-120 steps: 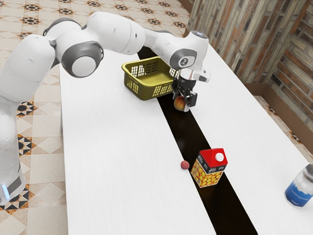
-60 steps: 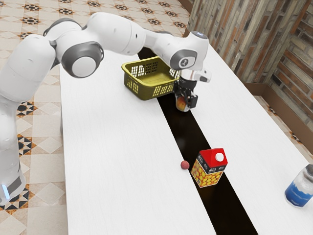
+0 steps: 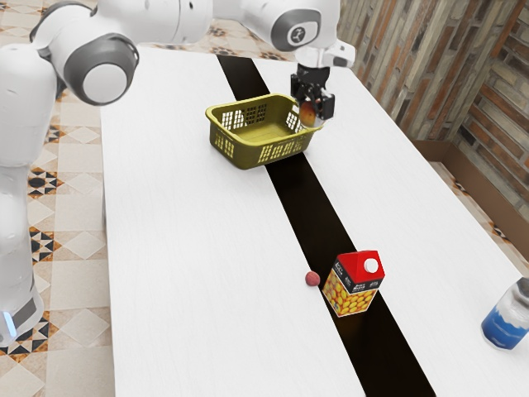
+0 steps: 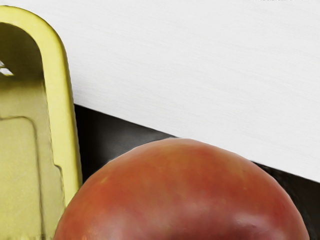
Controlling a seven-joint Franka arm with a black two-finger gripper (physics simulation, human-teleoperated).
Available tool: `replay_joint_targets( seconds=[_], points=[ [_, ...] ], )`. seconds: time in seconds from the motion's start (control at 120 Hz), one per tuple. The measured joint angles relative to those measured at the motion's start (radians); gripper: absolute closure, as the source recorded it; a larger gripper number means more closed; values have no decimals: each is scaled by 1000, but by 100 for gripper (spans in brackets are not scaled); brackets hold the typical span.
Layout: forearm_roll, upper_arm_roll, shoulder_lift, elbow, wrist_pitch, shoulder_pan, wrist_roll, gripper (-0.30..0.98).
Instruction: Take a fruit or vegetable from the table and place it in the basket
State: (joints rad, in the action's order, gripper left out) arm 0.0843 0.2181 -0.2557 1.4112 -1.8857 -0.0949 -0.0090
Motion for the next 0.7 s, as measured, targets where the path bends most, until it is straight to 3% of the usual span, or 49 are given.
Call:
replay_joint_targets(
  seconds=[0.183, 0.6, 0.7],
  points=[
    [0, 48, 1, 0, 35, -14, 5, 44],
    [1, 51, -14, -6, 69, -90, 14, 44],
    [7, 52, -15, -5, 73, -91, 18, 22]
  ],
)
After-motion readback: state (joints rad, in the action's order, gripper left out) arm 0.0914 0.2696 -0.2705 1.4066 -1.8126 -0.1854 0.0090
